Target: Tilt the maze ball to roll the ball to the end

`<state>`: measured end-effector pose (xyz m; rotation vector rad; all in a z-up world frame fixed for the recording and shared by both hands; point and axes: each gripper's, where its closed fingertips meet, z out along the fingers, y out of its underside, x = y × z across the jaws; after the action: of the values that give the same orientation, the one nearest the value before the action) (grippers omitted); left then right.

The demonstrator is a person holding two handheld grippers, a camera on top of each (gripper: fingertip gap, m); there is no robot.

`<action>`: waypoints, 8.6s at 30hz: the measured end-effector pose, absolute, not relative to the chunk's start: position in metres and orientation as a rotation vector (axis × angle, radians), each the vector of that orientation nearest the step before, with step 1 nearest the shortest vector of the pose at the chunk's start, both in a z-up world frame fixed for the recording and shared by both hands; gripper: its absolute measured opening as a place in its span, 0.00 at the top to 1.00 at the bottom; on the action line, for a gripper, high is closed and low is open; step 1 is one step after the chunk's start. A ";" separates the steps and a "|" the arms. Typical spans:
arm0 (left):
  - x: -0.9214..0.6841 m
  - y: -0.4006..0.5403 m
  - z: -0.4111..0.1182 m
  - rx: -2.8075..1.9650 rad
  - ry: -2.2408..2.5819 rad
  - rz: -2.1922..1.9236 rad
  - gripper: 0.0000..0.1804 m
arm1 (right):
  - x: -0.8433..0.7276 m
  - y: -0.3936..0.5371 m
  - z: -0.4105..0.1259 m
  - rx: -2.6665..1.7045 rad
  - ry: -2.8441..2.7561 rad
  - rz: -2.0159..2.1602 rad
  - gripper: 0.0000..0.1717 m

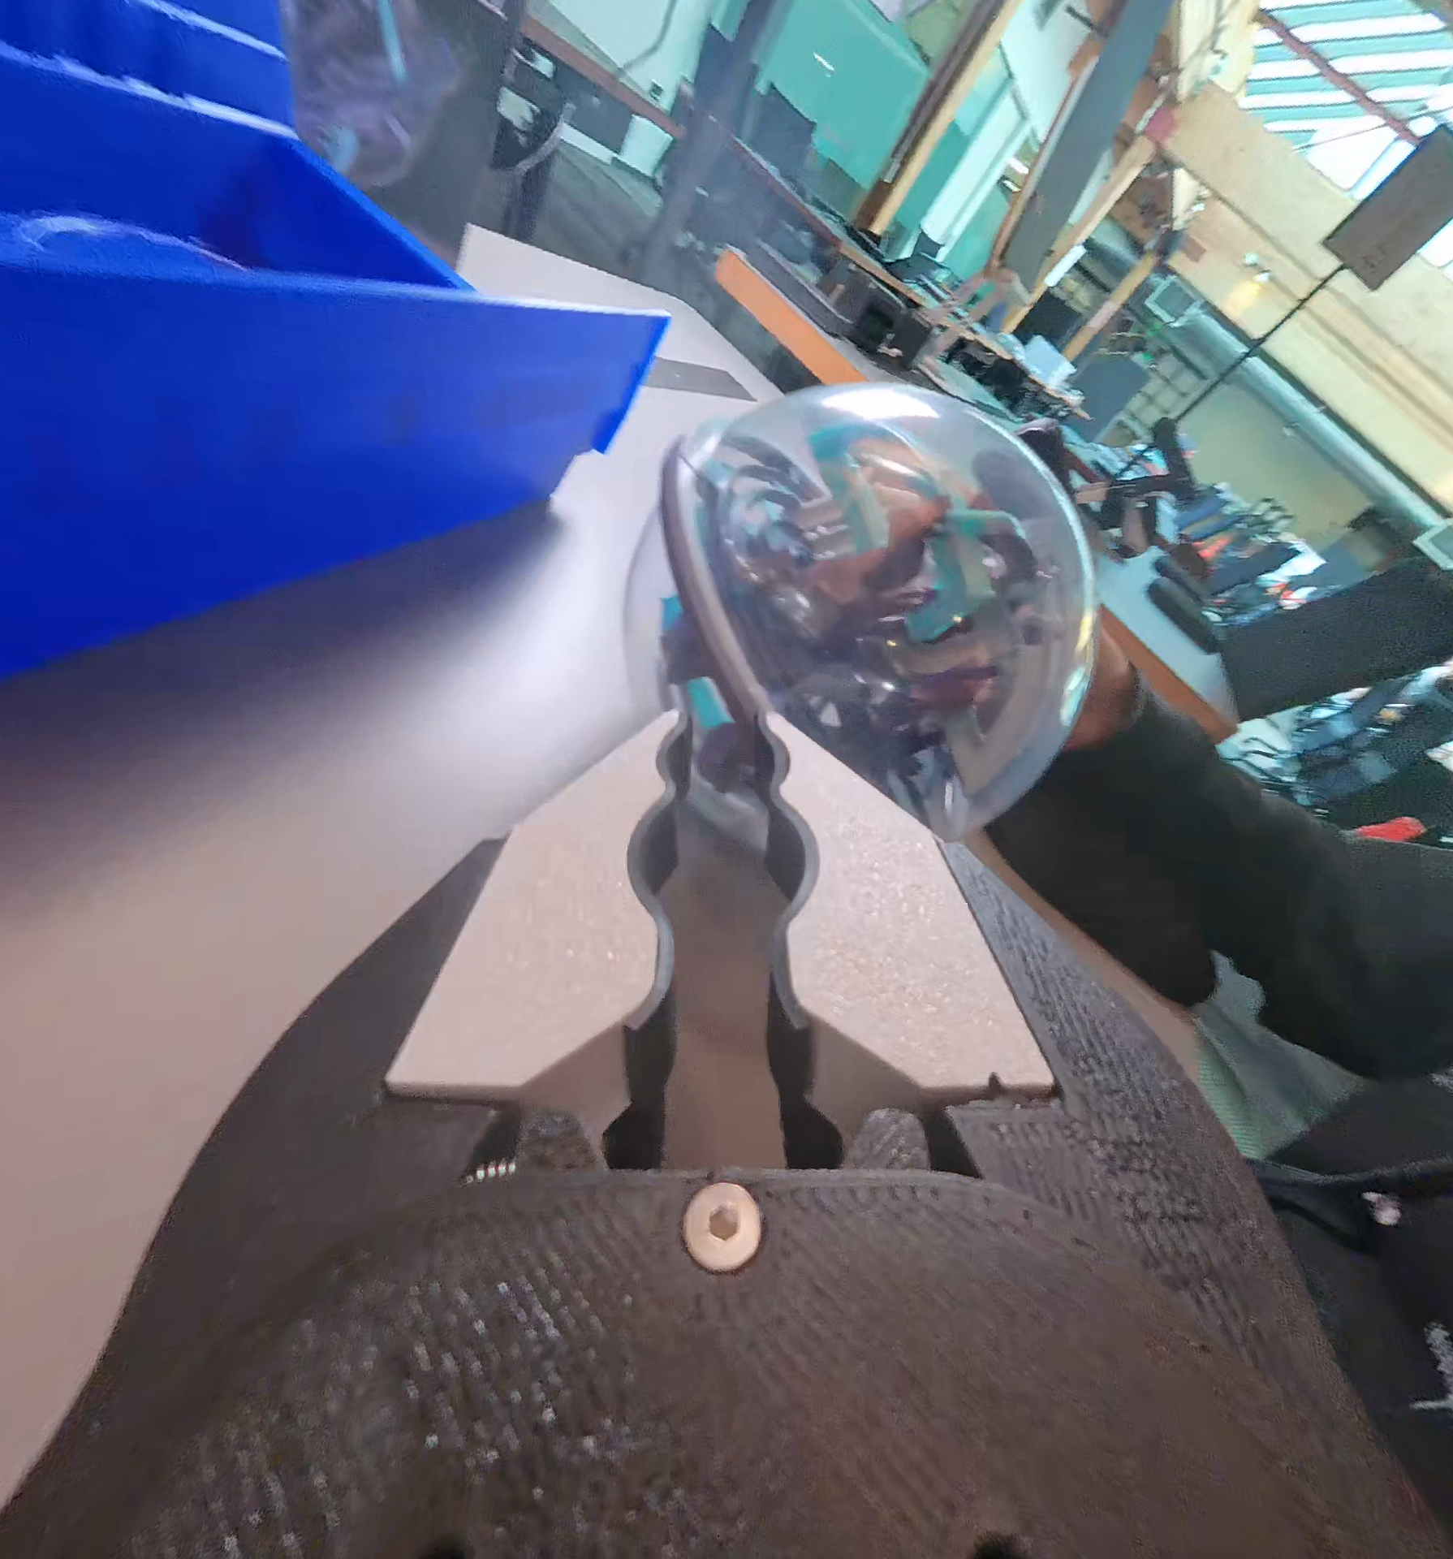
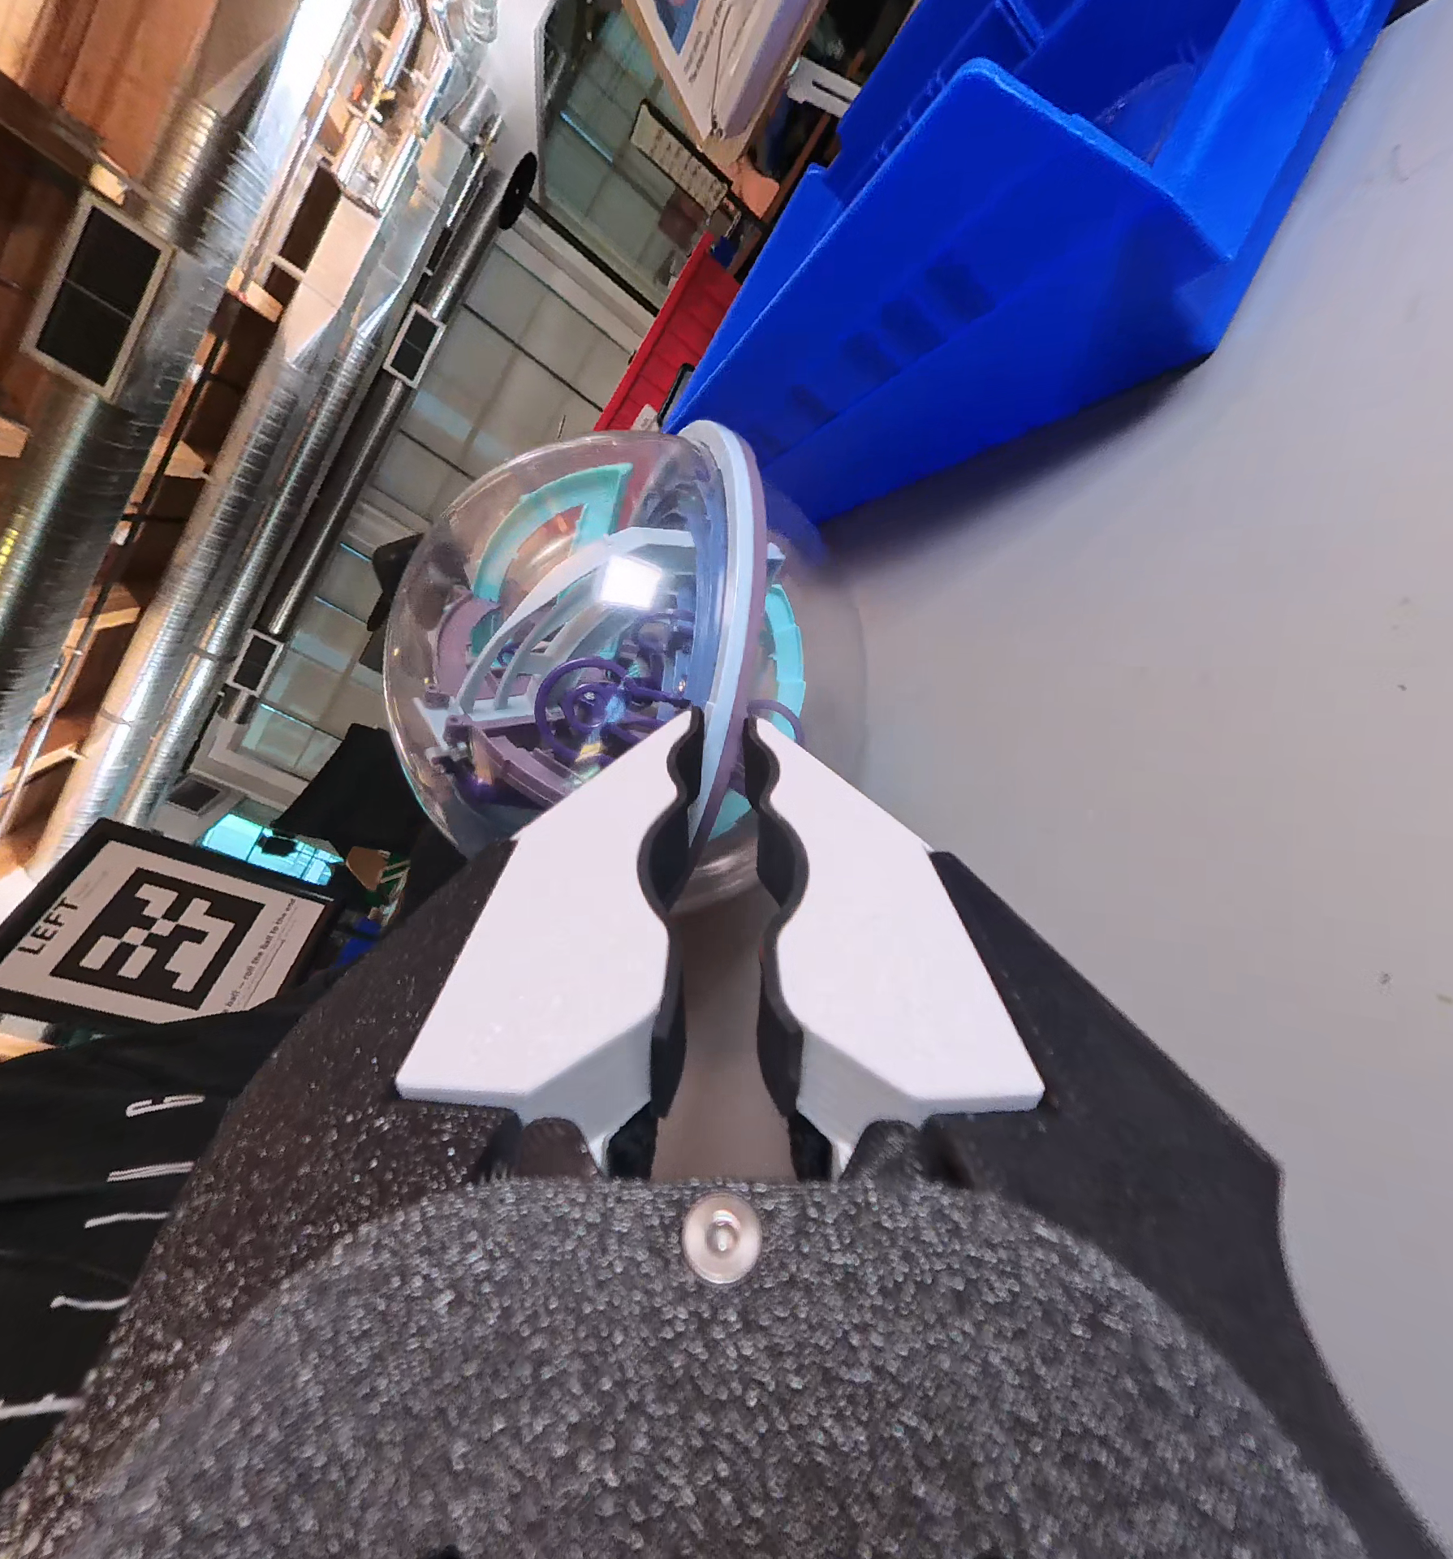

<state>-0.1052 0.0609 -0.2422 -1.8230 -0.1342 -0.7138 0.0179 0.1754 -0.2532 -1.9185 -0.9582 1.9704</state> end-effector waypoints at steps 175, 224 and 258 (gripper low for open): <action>-0.085 0.091 -0.209 -1.658 -0.090 -1.029 0.65 | 0.033 0.121 -0.237 -1.078 -1.644 0.842 0.35; -0.038 0.092 -0.213 -1.627 0.781 -0.334 0.36 | 0.005 0.114 -0.232 -0.897 -1.686 0.933 0.26; -0.078 0.068 -0.203 -1.616 0.139 -1.108 0.95 | 0.040 0.155 -0.204 -1.401 -1.366 1.799 0.94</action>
<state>-0.0778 0.0683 -0.2028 -1.6158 0.1390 -1.1078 0.0396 0.1547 -0.2036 -1.4014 -1.3659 1.7986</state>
